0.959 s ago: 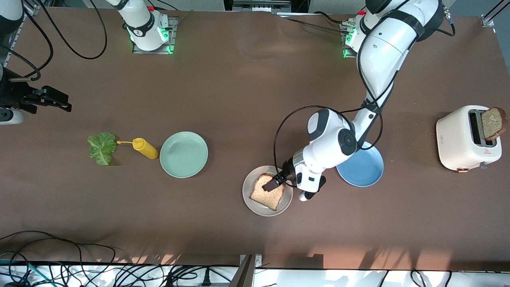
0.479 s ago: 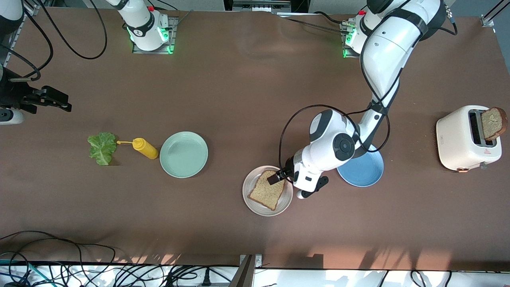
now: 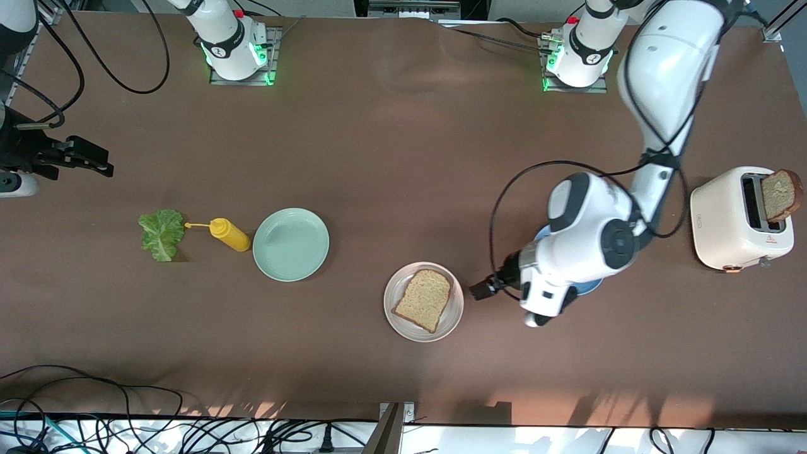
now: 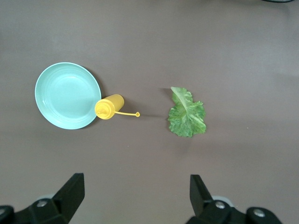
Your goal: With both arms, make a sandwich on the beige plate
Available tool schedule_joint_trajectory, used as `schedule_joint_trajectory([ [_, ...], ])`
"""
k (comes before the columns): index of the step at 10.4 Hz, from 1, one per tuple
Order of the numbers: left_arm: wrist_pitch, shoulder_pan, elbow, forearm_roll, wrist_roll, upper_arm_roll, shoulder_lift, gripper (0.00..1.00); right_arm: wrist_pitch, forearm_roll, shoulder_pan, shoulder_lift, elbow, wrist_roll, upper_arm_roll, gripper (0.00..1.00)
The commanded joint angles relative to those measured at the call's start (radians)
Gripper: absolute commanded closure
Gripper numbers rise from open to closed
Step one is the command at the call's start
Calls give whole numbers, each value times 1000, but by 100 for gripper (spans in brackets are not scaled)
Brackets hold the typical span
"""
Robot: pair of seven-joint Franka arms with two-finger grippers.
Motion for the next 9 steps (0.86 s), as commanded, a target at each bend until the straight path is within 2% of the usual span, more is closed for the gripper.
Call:
schedule_joint_trajectory([
  [1, -186, 73, -34, 84, 123, -3, -121, 0, -16, -10, -3, 2, 13, -5, 4, 0],
  [3, -305, 151, -34, 85, 214, 0, -217, 0, -19, -10, -1, 2, 12, -5, 6, 0],
  [5, -348, 227, -34, 87, 274, 3, -300, 0, -46, -13, 2, 2, 12, -16, 6, 0],
  [7, -386, 270, -32, 215, 404, 3, -354, 0, -53, -8, -3, -6, 12, -19, 0, 0],
  [9, -405, 331, -29, 247, 522, -3, -382, 0, -54, -2, -3, 2, 12, -2, 0, 0],
])
